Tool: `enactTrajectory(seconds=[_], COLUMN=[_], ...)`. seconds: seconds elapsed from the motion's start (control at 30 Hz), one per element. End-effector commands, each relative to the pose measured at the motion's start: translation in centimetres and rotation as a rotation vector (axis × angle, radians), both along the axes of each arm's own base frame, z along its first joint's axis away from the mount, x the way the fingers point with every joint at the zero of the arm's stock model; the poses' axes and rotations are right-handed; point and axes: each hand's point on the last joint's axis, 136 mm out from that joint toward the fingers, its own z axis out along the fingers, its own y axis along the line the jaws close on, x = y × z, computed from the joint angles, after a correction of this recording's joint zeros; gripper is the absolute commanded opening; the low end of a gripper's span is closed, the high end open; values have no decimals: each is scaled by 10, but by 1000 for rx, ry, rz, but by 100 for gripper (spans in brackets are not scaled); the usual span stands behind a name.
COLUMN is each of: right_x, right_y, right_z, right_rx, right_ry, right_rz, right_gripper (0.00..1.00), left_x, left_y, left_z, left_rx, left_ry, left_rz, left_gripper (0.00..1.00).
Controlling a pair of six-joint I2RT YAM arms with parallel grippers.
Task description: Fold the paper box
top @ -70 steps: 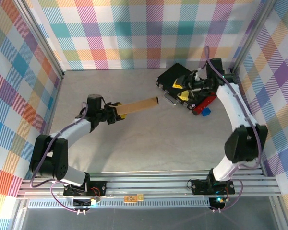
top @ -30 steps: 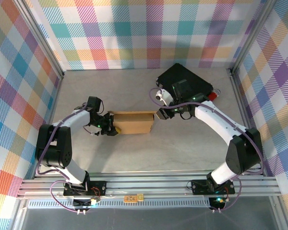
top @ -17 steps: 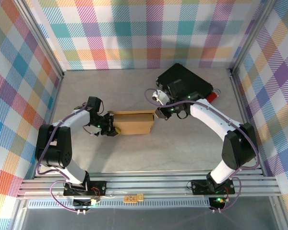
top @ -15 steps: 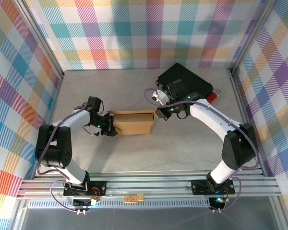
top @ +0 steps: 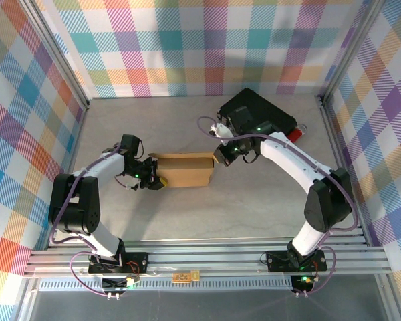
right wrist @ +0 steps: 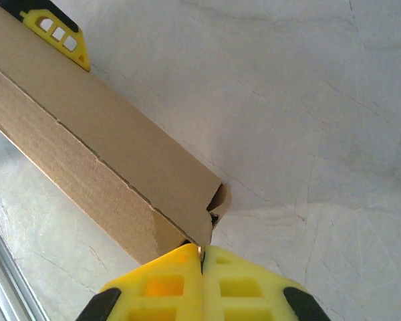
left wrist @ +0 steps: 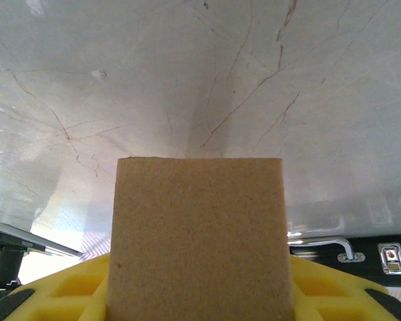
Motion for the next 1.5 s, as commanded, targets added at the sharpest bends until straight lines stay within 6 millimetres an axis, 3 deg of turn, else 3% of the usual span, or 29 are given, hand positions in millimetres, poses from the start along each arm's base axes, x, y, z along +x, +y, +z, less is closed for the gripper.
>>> enactTrajectory(seconds=[0.0,0.27,0.63,1.07,1.23,1.47], right_x=[-9,-3,-5,-7,-9,-17], right_y=[11,20,27,23,21,15], right_z=[11,12,7,-21,-30,-38], right_rx=[31,74,94,57,27,-8], right_ry=[93,244,274,214,193,171], right_rz=[-72,-259,-375,-426,-429,-439], right_gripper=[0,0,0,0,0,0], left_x=[-2,-3,0,6,13,17], left_y=[7,6,5,3,2,9], left_z=[-6,-8,-10,-12,-13,-10], left_rx=[30,21,10,-7,-22,-26], left_ry=[25,24,20,11,-26,-42], left_rz=[38,46,66,69,73,96], left_gripper=[0,0,0,0,9,11])
